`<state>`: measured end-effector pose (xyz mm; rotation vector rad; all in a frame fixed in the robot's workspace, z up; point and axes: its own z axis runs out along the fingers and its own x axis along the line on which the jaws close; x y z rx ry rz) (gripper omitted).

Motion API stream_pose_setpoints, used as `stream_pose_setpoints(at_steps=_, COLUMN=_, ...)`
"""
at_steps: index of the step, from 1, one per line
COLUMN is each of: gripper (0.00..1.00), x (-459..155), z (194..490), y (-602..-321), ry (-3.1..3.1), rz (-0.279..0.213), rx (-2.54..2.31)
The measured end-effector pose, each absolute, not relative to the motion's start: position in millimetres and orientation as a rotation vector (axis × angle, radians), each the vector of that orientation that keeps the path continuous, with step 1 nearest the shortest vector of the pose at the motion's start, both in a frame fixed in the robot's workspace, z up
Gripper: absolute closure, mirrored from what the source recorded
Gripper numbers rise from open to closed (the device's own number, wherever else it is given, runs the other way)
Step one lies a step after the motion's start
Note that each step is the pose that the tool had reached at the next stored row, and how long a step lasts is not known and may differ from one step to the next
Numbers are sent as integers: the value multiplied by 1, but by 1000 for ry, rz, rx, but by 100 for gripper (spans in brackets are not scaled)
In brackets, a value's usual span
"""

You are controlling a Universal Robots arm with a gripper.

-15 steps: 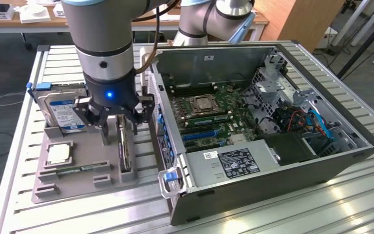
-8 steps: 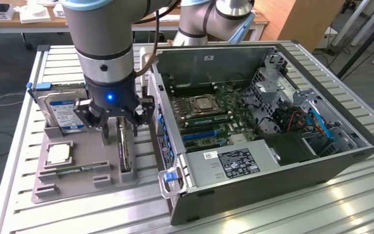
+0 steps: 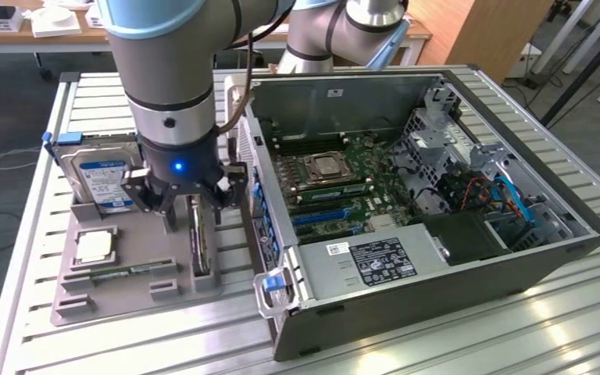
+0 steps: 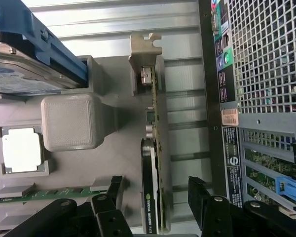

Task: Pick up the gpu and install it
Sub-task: 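Pick up the gpu and move the gpu toward the slot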

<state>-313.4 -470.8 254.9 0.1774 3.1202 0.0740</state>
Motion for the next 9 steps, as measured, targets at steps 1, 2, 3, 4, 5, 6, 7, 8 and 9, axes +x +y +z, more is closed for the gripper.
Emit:
stream_pose_setpoints(at_steps=1, gripper=35, x=-313, z=253, y=-471, ry=3120, rz=74, rx=177)
stream_pose_setpoints(at_steps=2, gripper=35, x=-313, z=251, y=-471, ry=3120, rz=75, rx=177)
stream_pose_setpoints(at_steps=3, gripper=35, x=-313, z=249, y=-471, ry=3120, rz=75, rx=177)
stream_pose_setpoints(at_steps=4, gripper=35, x=-313, z=248, y=-471, ry=3120, rz=75, rx=177)
stream_pose_setpoints(at_steps=5, gripper=35, x=-313, z=246, y=-471, ry=3121, rz=75, rx=177)
stream_pose_setpoints(at_steps=6, gripper=35, x=-313, z=244, y=-471, ry=3122, rz=75, rx=177)
stream_pose_setpoints(at_steps=7, gripper=35, x=-313, z=242, y=-471, ry=3123, rz=75, rx=178)
stream_pose_setpoints(at_steps=8, gripper=35, x=-313, z=241, y=-471, ry=3123, rz=75, rx=178)
stream_pose_setpoints(at_steps=9, gripper=35, x=-313, z=240, y=-471, ry=3124, rz=75, rx=178)
